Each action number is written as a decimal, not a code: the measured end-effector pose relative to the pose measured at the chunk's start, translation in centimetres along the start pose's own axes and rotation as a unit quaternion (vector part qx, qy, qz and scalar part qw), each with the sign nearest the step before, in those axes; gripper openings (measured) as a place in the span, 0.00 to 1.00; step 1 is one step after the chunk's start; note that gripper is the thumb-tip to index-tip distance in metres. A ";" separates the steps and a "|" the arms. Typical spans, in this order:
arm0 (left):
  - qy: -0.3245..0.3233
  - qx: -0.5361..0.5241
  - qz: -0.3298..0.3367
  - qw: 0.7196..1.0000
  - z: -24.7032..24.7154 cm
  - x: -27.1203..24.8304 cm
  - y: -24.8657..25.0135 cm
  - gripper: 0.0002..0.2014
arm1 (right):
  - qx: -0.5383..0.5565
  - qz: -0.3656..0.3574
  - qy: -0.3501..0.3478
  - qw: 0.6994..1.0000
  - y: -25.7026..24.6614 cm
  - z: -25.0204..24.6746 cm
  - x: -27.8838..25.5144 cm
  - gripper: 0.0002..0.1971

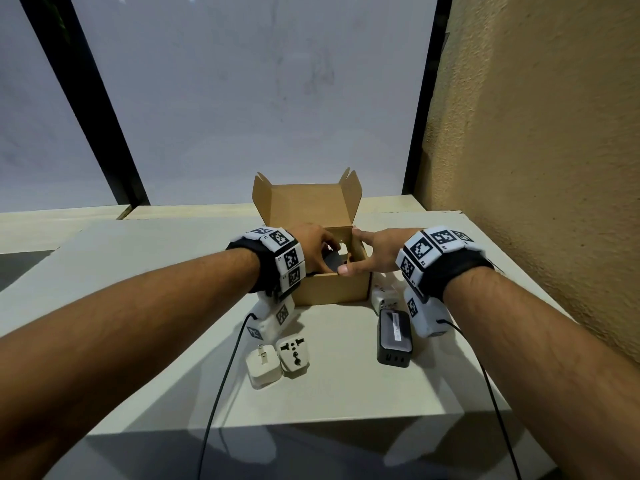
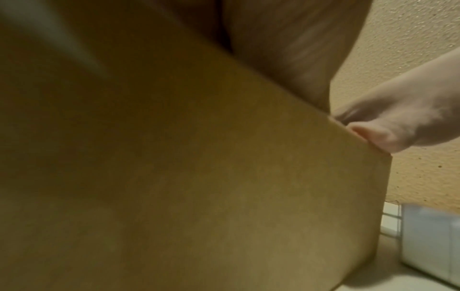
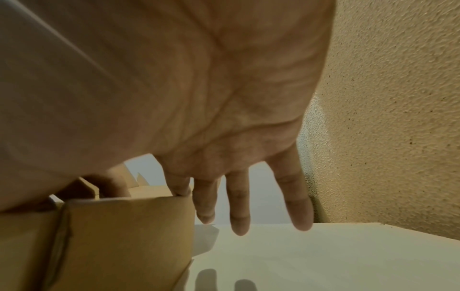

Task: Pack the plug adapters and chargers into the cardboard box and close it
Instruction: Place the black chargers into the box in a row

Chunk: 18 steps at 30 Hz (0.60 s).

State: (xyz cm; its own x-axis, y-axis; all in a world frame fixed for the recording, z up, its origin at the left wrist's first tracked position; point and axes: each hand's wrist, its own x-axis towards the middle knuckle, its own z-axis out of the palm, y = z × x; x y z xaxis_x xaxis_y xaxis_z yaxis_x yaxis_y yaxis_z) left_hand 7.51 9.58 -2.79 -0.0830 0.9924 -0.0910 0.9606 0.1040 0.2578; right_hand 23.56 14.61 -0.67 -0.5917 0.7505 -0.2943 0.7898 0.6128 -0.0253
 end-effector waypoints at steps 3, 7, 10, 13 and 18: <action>-0.016 0.003 -0.006 1.000 0.0 0.3 0.2 0.29 | -0.004 0.004 0.001 1.000 -0.1 0.1 0.0 0.51; -0.025 0.001 -0.009 1.000 -0.1 0.5 0.1 0.29 | -0.005 0.006 -0.002 1.000 -0.1 0.1 0.1 0.51; -0.036 -0.009 -0.007 0.999 -0.1 0.4 -0.3 0.29 | -0.004 0.006 -0.004 1.000 -0.1 0.0 0.1 0.51; -0.044 0.007 0.004 0.999 -0.2 0.3 -0.5 0.28 | -0.003 0.005 -0.004 1.000 -0.1 0.0 0.1 0.51; -0.044 0.051 0.016 0.998 0.0 0.2 -0.9 0.26 | -0.007 0.006 -0.005 1.000 -0.2 -0.1 0.0 0.51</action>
State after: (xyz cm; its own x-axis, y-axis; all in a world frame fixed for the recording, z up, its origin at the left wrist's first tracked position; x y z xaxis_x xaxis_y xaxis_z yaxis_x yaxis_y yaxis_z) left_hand 6.66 9.69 -2.99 -0.0325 0.9850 -0.1696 0.9848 0.0606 0.1630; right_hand 23.32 14.51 -0.61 -0.5801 0.7559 -0.3034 0.7947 0.6069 -0.0077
